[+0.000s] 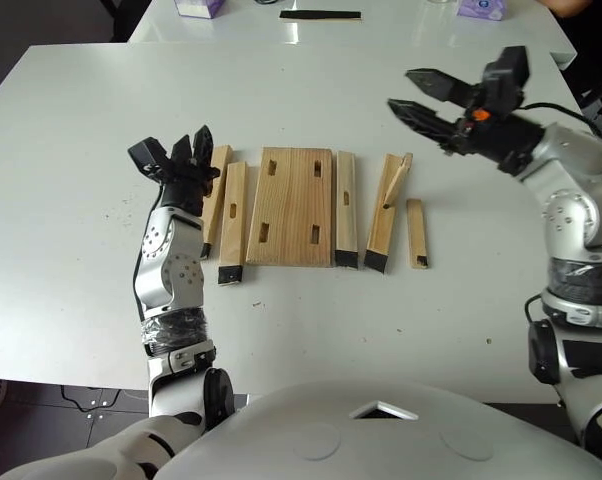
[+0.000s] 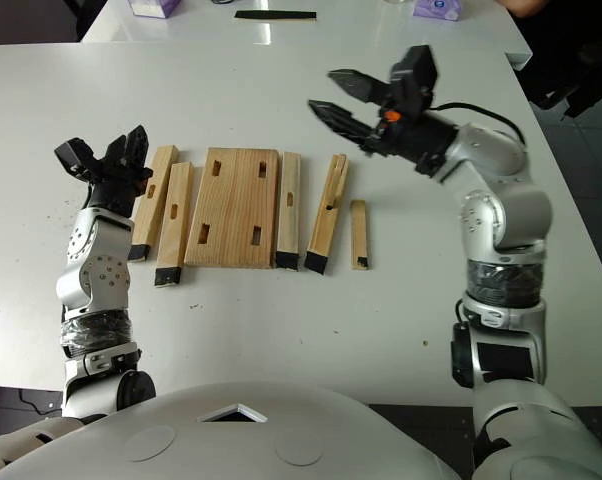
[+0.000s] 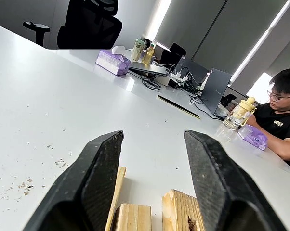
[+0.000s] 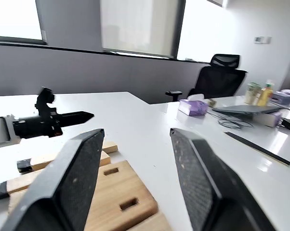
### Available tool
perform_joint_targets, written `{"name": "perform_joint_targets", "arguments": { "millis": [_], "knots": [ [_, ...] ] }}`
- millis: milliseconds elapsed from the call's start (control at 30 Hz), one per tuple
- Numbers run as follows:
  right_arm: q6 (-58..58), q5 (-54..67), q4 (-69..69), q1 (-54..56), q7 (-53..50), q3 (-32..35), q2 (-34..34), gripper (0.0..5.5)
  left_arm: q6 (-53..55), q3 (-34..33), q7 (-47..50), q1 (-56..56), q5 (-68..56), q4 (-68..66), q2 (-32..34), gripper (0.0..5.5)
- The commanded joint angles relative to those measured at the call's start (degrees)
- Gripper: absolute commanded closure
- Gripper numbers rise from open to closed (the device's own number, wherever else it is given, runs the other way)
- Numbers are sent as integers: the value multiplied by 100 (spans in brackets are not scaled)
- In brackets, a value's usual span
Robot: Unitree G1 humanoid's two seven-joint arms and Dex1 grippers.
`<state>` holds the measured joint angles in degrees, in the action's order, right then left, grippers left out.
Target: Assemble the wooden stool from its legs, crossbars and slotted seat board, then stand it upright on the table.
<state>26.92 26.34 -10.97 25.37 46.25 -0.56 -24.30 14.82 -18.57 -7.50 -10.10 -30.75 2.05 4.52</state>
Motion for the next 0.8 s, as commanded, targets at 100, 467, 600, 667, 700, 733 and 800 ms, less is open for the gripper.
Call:
{"name": "perform_joint_targets", "arguments": {
  "millis": [100,467,600,667,700,733,800],
  "knots": [
    [-319,-717,368,84,-577,-513,369,299,-44,56,30,-206,77,-172,-11,313],
    [-32,121,171,896,-1067,381,629,299,-136,27,75,-151,117,-249,-73,313],
    [-202,-113,385,597,-1025,190,606,299,-185,40,70,-175,152,-324,-105,313],
    [-301,-305,700,252,-984,24,587,299,-203,45,70,-190,156,-345,-113,313],
    [-427,-460,892,10,-946,-101,564,299,-205,54,71,-207,160,-358,-116,313],
    [-586,-607,1087,-246,-891,-233,563,299,-210,54,71,-203,159,-359,-118,313],
    [-804,-771,1392,-536,-826,-393,624,299,-216,39,68,-200,156,-380,-108,313]
  ]
}}
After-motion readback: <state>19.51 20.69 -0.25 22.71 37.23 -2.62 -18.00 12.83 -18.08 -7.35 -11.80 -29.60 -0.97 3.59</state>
